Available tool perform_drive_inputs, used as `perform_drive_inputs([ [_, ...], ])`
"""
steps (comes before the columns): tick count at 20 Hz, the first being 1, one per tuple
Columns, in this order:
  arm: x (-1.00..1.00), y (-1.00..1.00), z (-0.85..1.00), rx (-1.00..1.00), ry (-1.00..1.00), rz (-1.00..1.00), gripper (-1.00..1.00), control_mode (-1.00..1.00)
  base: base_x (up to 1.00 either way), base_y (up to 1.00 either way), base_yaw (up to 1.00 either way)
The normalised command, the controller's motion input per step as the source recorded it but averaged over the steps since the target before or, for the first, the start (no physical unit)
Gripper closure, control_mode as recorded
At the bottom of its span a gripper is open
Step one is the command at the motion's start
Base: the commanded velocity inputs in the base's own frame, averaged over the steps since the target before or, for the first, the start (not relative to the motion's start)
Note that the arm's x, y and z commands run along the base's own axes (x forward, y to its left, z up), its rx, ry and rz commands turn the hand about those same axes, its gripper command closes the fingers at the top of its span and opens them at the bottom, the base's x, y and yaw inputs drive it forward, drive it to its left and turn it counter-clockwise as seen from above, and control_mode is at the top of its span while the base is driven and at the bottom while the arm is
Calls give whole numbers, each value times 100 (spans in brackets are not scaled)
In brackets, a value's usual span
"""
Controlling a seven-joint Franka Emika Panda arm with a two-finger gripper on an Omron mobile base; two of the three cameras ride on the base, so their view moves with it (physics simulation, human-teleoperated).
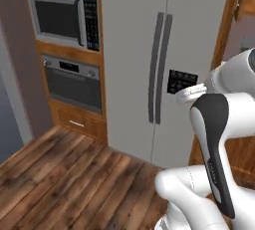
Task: Take 2 condiments from the cabinet and move them on the counter near the stove.Make sure the condiments are lined up with each other, next to each other.
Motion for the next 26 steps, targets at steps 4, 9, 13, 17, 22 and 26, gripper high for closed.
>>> perform_drive_inputs([
  [4, 0, 0, 0, 0, 0, 0, 100, 100, -25, 40, 67],
  [9, 0, 0, 0, 0, 0, 0, 100, 100, -21, 41, 69],
  [13, 0, 0, 0, 0, 0, 0, 100, 100, -16, 35, 69],
  [17, 0, 0, 0, 0, 0, 0, 100, 100, -10, 42, 64],
  [22, 0, 0, 0, 0, 0, 0, 100, 100, -3, 79, 34],
  [26, 0, 0, 0, 0, 0, 0, 100, 100, 20, 100, 0],
])
